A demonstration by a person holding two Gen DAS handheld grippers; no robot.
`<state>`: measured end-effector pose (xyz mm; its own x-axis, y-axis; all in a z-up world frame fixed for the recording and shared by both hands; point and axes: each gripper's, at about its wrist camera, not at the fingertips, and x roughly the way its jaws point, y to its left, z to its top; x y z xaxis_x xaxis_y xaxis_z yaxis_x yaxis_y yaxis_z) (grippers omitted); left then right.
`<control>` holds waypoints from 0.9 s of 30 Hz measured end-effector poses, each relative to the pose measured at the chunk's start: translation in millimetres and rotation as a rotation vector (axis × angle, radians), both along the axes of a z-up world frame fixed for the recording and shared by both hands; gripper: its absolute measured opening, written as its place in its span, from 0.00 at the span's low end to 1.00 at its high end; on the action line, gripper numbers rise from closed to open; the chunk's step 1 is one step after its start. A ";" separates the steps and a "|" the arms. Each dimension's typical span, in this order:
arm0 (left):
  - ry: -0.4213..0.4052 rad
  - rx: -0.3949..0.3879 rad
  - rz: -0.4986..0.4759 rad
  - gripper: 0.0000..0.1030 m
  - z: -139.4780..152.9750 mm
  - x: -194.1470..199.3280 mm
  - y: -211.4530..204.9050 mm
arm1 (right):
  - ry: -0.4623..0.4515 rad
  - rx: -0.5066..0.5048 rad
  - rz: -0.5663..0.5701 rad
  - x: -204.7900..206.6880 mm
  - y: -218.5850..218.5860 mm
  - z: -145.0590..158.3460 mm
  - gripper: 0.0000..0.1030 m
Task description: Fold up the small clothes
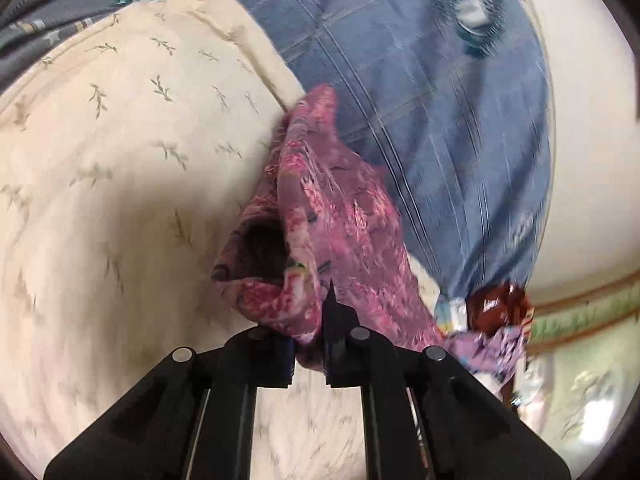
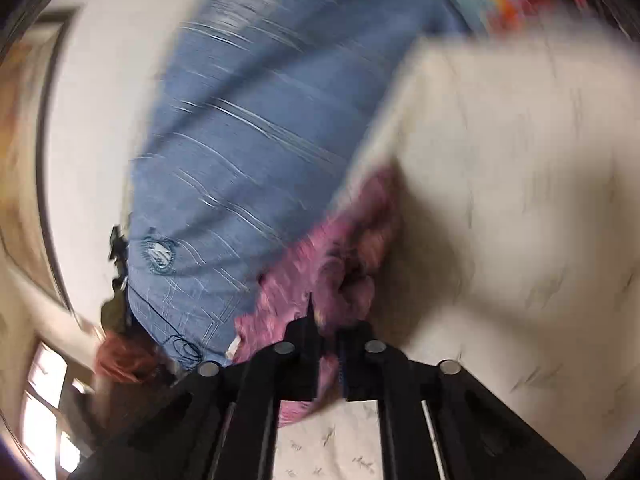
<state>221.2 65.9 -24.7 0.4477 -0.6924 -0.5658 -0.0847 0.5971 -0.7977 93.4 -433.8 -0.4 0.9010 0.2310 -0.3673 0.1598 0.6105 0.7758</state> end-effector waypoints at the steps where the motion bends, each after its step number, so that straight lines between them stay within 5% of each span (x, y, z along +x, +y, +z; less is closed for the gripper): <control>1: 0.007 0.002 -0.009 0.07 -2.6 -4.2 -2.3 | 0.030 -0.020 -0.006 -0.6 -6.1 -1.4 0.04; 4: 0.083 0.091 -0.015 0.07 -33.6 -2.6 -16.0 | 0.184 -0.037 -0.008 8.6 -17.2 -33.6 0.04; 7: 0.118 0.052 -0.037 0.08 -45.4 -3.4 -10.1 | 0.261 -0.046 0.024 9.0 -13.6 -58.1 0.06; 10: 0.035 0.139 -0.109 0.11 -21.2 -14.9 5.5 | 0.262 -0.063 0.007 -5.1 -19.1 -46.3 0.19; 14: -0.101 0.236 -0.179 0.17 14.1 -19.9 26.6 | 0.221 -0.173 -0.068 -12.1 -40.7 -9.5 0.23; 16: -0.156 0.319 -0.179 0.47 31.2 1.3 21.7 | 0.202 -0.204 -0.060 8.7 -46.7 8.4 0.34; 19: -0.188 0.408 -0.161 0.63 41.0 48.3 10.6 | 0.193 -0.187 0.010 55.6 -46.2 18.3 0.48; 27: -0.027 0.474 -0.220 0.63 0.9 174.7 -51.0 | 0.397 -0.097 -0.003 180.4 -46.7 -25.7 0.50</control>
